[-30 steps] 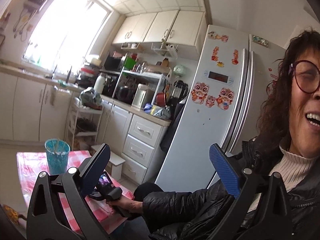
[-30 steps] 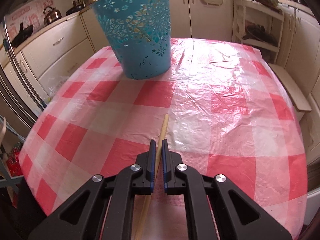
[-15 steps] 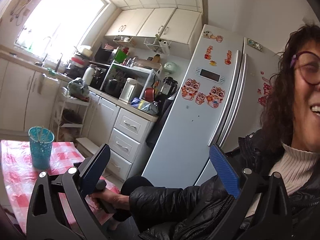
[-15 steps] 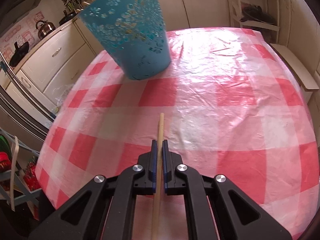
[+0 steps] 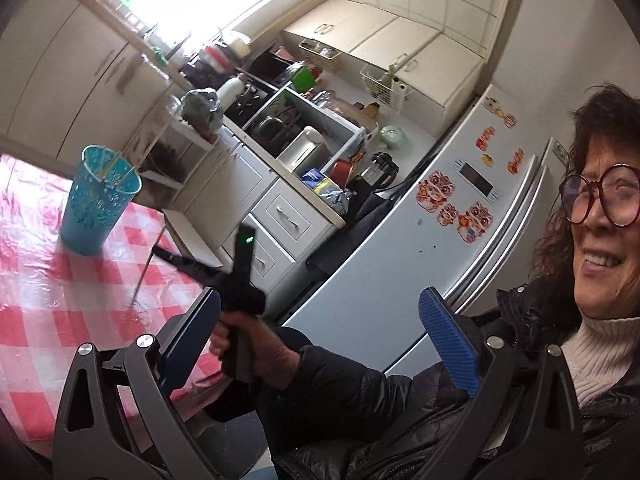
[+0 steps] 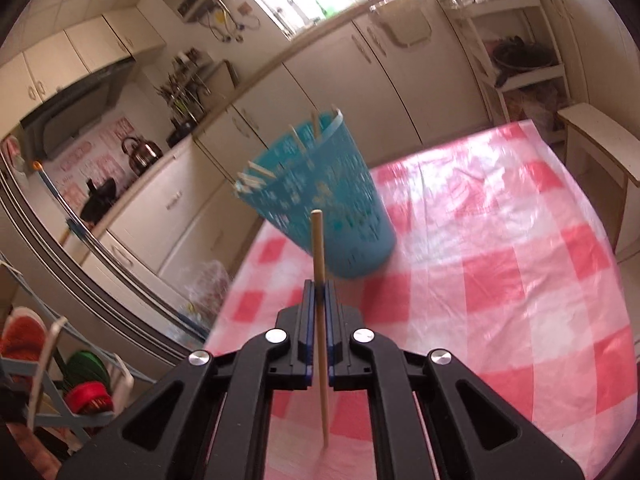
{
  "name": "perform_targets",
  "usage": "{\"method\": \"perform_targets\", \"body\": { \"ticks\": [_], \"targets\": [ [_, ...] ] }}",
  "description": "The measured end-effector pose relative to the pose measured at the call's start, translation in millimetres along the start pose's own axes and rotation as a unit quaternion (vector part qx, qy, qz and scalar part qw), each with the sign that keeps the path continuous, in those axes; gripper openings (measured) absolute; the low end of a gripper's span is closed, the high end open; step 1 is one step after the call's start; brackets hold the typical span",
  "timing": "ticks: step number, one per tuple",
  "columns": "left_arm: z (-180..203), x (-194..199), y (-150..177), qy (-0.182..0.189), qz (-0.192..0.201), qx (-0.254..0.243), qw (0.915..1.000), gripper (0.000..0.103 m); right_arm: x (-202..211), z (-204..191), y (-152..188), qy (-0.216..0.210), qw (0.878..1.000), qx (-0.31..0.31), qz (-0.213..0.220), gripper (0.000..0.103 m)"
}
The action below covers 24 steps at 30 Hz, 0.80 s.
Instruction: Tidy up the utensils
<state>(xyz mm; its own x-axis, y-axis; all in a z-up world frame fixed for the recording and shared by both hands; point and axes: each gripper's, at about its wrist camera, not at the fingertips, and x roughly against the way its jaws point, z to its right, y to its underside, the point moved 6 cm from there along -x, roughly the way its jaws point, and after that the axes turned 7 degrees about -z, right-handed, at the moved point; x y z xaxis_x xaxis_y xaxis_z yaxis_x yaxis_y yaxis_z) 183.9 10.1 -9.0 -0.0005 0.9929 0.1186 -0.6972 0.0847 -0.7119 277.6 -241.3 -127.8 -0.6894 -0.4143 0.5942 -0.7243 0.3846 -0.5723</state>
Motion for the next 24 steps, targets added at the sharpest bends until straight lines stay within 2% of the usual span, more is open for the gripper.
{"method": "perform_targets", "body": {
  "ticks": [7, 17, 18, 23, 24],
  "targets": [
    [-40.5, -7.8, 3.2, -0.011, 0.002, 0.035, 0.9993, 0.095, 19.4, -37.6, -49.8, -0.016, 0.997, 0.052, 0.054, 0.004],
    [-53.1, -7.7, 1.5, -0.015, 0.006, 0.048, 0.9987, 0.095, 21.7, -51.6, -64.2, -0.023, 0.995, 0.084, 0.055, 0.002],
    [-52.1, -8.0, 1.5, -0.015, 0.006, 0.048, 0.9987, 0.095, 20.1, -51.2, -63.0, -0.018, 0.995, 0.087, 0.05, 0.002],
    [-42.8, -7.3, -0.2, -0.014, 0.007, 0.04, 0.9991, 0.095, -25.3, -27.0, -38.2, 0.035, 0.994, 0.091, -0.043, 0.003],
    [-40.4, -6.7, -1.2, -0.015, 0.008, 0.038, 0.9991, 0.095, -35.0, -18.0, -33.3, 0.06, 0.992, 0.091, -0.055, 0.016]
  ]
}}
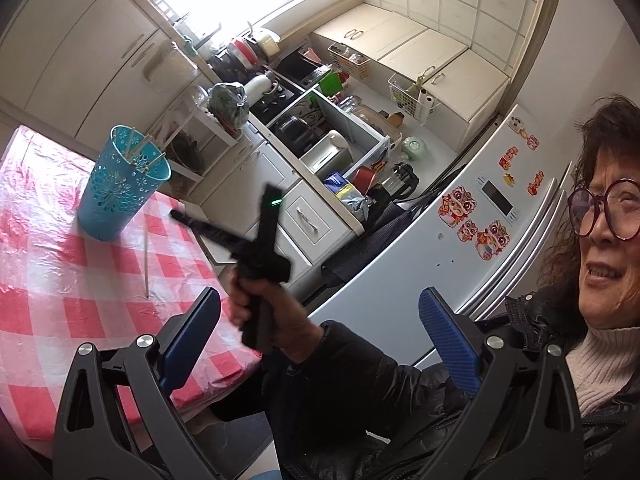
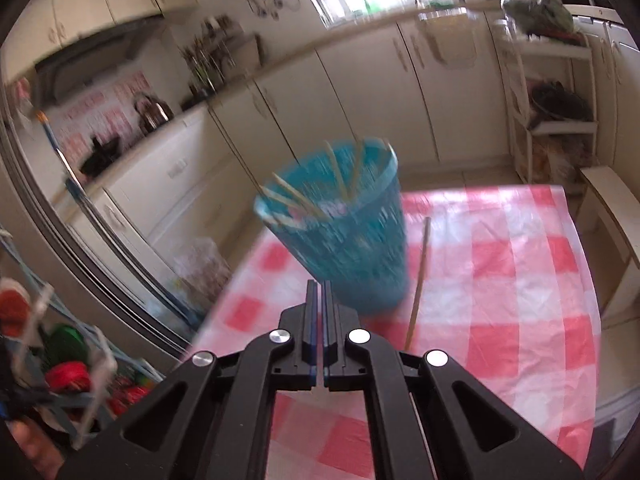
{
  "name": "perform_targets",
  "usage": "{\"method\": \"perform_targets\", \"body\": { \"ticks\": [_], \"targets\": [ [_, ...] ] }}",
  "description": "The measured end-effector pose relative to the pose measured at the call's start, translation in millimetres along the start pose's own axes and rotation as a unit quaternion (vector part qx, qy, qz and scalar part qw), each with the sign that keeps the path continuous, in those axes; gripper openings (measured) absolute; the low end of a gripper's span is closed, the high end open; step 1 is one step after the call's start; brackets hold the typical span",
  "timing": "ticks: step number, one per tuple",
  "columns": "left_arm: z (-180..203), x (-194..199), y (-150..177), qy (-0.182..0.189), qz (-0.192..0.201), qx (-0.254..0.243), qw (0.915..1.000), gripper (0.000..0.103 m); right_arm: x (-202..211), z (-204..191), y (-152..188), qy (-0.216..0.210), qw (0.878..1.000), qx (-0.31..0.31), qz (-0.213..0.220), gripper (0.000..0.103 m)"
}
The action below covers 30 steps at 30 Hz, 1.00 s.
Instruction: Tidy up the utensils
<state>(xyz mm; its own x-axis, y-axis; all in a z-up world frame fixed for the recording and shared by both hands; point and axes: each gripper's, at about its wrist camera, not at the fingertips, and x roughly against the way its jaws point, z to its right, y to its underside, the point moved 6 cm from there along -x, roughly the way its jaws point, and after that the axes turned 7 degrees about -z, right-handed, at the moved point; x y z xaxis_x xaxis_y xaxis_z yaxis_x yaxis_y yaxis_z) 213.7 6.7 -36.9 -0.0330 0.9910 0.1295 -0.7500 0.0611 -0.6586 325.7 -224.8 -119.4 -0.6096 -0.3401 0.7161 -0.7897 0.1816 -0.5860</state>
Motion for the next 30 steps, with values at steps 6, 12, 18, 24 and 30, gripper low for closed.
{"method": "perform_targets", "body": {
  "ticks": [6, 12, 18, 24, 30],
  "targets": [
    [27.6, 16.7, -5.4, -0.002, 0.009, -0.02, 0.9998, 0.095, -35.3, 52.2, 10.7, 0.101, 0.993, -0.046, -0.027, 0.041],
    [101.2, 47.2, -8.3, -0.025, 0.017, -0.092, 0.9953, 0.095, -91.0, 67.2, 13.8, 0.143, 0.985, -0.038, -0.087, 0.041],
    [171.7, 103.4, 4.5, -0.057, 0.041, -0.156, 0.9853, 0.095, -105.1, 48.7, 34.7, 0.192, 0.975, 0.026, -0.112, 0.014],
    [212.5, 161.3, 3.4, -0.071, 0.094, -0.184, 0.9758, 0.095, -78.2, 39.9, 60.2, 0.176, 0.976, 0.026, -0.127, 0.007],
    [242.7, 184.1, 4.6, -0.069, 0.103, -0.221, 0.9673, 0.095, -53.4, 32.4, 95.7, 0.152, 0.98, 0.02, -0.125, 0.006]
  ]
}}
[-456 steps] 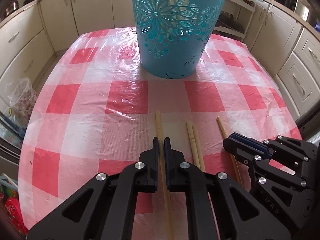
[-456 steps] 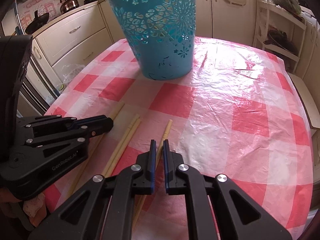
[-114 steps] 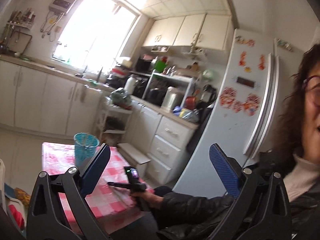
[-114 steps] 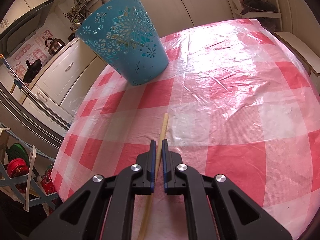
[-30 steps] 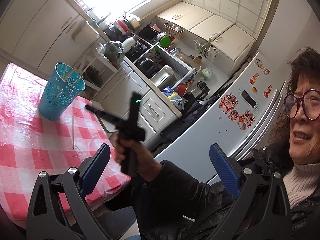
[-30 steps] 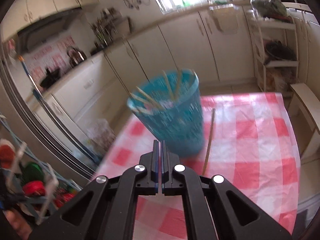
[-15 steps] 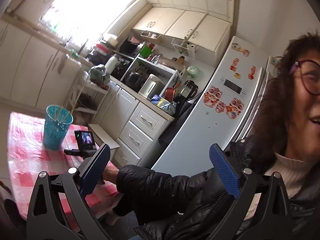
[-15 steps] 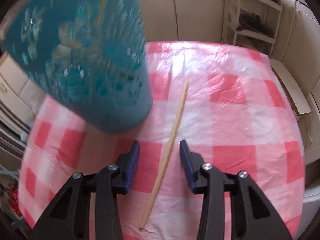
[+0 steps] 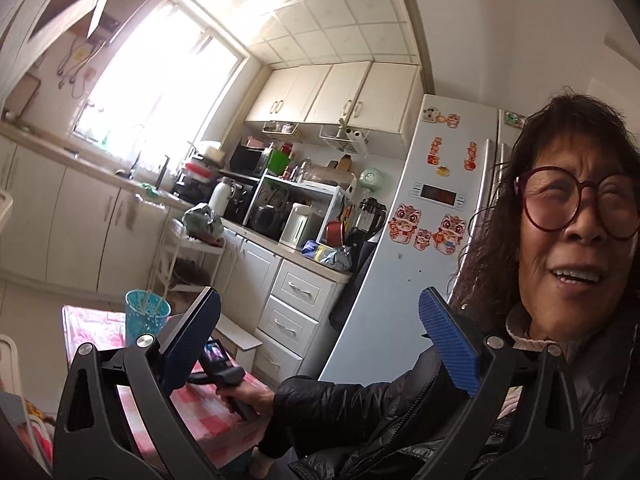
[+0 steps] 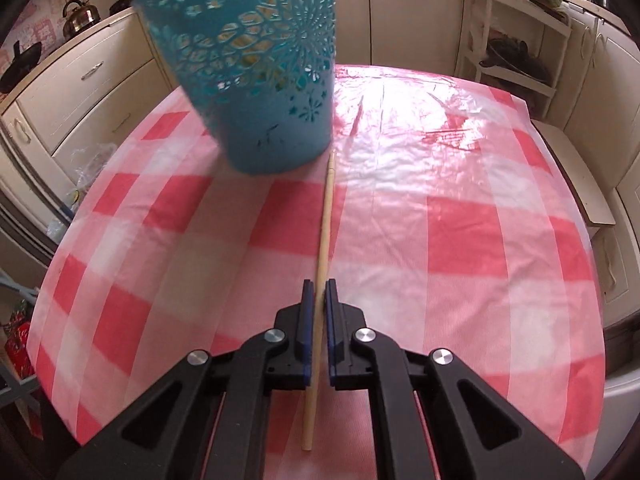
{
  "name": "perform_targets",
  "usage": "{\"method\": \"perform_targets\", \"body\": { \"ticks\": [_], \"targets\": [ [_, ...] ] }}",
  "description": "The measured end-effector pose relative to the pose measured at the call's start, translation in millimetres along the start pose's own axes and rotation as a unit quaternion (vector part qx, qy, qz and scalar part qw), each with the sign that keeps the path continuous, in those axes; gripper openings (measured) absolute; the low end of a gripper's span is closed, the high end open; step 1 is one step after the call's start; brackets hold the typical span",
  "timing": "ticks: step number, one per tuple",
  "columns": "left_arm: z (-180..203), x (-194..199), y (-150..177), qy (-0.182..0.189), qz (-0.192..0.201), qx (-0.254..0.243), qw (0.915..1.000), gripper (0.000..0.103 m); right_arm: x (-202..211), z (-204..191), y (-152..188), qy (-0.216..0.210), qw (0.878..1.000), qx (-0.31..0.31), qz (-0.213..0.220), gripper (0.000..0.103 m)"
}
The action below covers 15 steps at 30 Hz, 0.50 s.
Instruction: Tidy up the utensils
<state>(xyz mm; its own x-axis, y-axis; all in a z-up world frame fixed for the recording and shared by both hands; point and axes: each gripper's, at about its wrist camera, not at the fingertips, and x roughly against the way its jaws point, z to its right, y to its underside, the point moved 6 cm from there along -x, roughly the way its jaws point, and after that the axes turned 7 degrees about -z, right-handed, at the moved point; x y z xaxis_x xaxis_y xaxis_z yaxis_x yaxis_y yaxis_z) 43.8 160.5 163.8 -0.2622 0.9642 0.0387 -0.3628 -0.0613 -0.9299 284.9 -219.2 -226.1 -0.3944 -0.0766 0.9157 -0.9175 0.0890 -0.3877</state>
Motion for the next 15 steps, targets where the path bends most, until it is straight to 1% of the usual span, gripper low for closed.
{"method": "perform_targets", "body": {
  "ticks": [2, 5, 10, 11, 15],
  "targets": [
    [7.1, 4.1, -4.4, 0.004, 0.001, -0.011, 0.9999, 0.095, 2.5, -1.0, 5.9, 0.0, 1.0, 0.003, -0.001, 0.007],
    [17.9, 5.9, -9.3, 0.009, -0.001, -0.025, 0.9996, 0.095, 2.7, -5.0, 8.3, 0.004, 1.0, 0.006, 0.001, 0.011],
    [25.4, -2.3, -8.7, 0.005, -0.021, -0.036, 0.9991, 0.095, -8.2, -8.4, 1.9, 0.019, 1.0, 0.018, 0.012, 0.011],
    [26.8, -3.8, -8.7, 0.006, -0.023, -0.038, 0.999, 0.095, -8.2, -9.3, 0.9, 0.02, 1.0, 0.018, 0.015, 0.009],
    [34.6, -12.1, -9.6, 0.013, -0.032, -0.045, 0.9984, 0.095, -5.6, -7.4, 5.9, 0.012, 1.0, 0.013, 0.023, 0.006]
  ]
}}
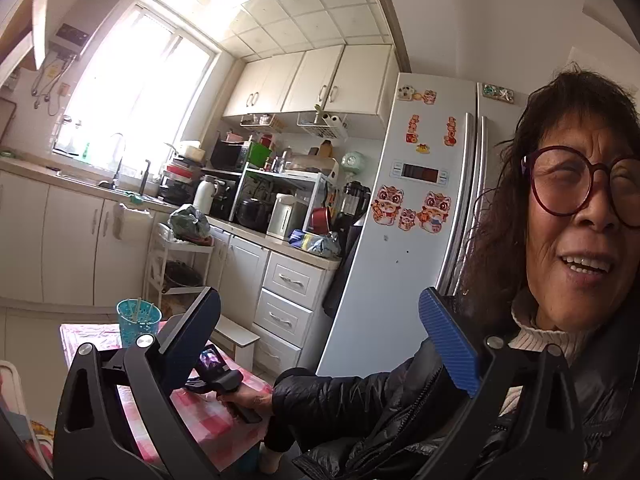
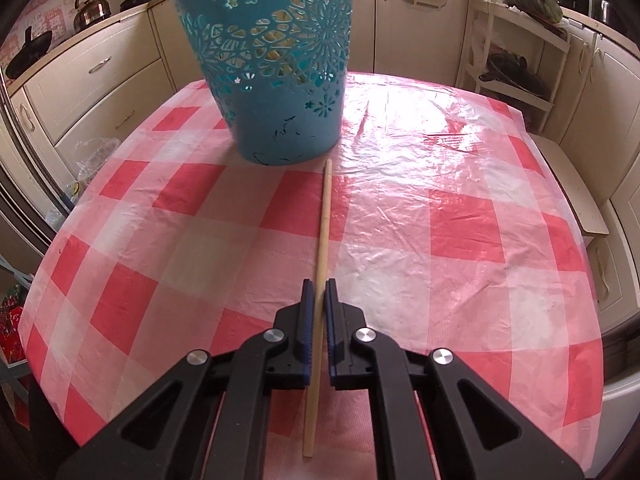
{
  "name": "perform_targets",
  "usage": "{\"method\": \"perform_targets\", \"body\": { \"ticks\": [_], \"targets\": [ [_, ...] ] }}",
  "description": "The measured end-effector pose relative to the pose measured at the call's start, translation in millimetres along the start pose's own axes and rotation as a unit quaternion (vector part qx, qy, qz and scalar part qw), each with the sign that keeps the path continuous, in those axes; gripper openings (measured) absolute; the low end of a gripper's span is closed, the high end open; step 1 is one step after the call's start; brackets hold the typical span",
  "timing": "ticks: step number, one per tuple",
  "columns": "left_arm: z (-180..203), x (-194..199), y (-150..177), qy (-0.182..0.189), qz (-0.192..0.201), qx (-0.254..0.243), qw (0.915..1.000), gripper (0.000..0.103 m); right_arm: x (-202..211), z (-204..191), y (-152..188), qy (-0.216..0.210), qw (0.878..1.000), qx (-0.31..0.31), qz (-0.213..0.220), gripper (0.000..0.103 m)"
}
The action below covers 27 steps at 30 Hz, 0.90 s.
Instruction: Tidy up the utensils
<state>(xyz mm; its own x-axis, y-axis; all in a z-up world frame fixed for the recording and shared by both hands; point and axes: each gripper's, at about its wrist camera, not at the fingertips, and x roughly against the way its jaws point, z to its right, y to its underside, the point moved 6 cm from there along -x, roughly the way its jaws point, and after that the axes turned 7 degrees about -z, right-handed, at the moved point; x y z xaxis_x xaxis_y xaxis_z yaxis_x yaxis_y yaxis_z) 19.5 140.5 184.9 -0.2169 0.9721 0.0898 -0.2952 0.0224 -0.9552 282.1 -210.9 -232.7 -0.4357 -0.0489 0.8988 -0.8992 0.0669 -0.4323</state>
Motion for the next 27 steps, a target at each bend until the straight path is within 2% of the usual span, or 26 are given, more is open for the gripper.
{"method": "perform_targets", "body": {
  "ticks": [10, 13, 22, 27],
  "targets": [
    [17.3, -20.8, -7.1, 0.021, -0.035, -0.038, 0.9984, 0.095, 2.2, 6.0, 0.2, -0.026, 0.999, -0.019, 0.007, 0.006],
    [19.7, -21.2, -5.8, 0.027, -0.038, -0.046, 0.9979, 0.095, 2.9, 4.0, -0.3, -0.032, 0.999, -0.019, 0.011, 0.006],
    [16.0, -13.2, -5.1, 0.037, -0.028, -0.039, 0.9982, 0.095, -0.5, 1.0, -0.8, -0.018, 1.0, -0.01, 0.007, 0.006],
    [12.0, -11.1, -5.9, 0.036, -0.024, -0.035, 0.9984, 0.095, 8.8, 4.6, -1.4, -0.025, 0.999, -0.022, 0.026, 0.006]
  ]
}}
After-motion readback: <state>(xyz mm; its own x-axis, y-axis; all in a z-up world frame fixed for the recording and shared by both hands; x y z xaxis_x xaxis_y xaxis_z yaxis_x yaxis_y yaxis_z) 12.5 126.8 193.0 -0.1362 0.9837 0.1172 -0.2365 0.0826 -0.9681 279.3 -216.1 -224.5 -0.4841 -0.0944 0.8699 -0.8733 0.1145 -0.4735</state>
